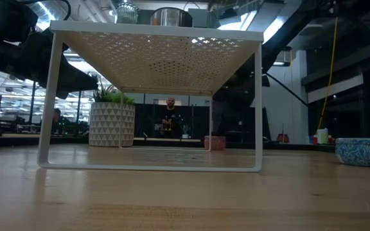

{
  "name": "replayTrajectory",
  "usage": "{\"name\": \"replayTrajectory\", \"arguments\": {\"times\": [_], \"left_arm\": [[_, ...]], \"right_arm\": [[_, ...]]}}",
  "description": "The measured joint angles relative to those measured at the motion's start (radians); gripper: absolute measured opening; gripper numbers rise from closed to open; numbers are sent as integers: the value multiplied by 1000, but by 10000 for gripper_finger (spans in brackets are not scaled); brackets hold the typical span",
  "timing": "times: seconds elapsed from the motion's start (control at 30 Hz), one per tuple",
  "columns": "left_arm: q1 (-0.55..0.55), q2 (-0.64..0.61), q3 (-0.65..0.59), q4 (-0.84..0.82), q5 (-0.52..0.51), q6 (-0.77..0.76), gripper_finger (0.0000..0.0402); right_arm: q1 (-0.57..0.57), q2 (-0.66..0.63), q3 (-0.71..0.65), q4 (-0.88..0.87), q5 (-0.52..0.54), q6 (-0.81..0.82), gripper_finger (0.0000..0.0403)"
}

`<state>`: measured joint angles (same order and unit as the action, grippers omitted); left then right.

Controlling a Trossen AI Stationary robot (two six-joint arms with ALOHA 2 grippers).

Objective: Pick & Place candle stick holders
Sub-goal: Align the red patterned scented candle with the black patterned scented candle on the shelf

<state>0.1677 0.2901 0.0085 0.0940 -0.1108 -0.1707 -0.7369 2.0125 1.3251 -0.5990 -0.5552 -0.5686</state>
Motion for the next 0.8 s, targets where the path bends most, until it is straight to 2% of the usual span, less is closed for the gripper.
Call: {"name": "replayTrajectory", "arguments": {"times": [0.17,0.43,0.7,0.8], "left_arm": [[0,0,0,0,0,0,107],[0,0,0,0,0,0,107],[0,0,0,0,0,0,107],[0,0,0,0,0,0,107]], "right_arm": [[-15,-1,-7,-26,-37,7,375],[-12,-12,-20,-36,-34,37,375],[-9,-122,-105,-28,123,74,375],[-10,-169,-172,15,146,99,375]]}}
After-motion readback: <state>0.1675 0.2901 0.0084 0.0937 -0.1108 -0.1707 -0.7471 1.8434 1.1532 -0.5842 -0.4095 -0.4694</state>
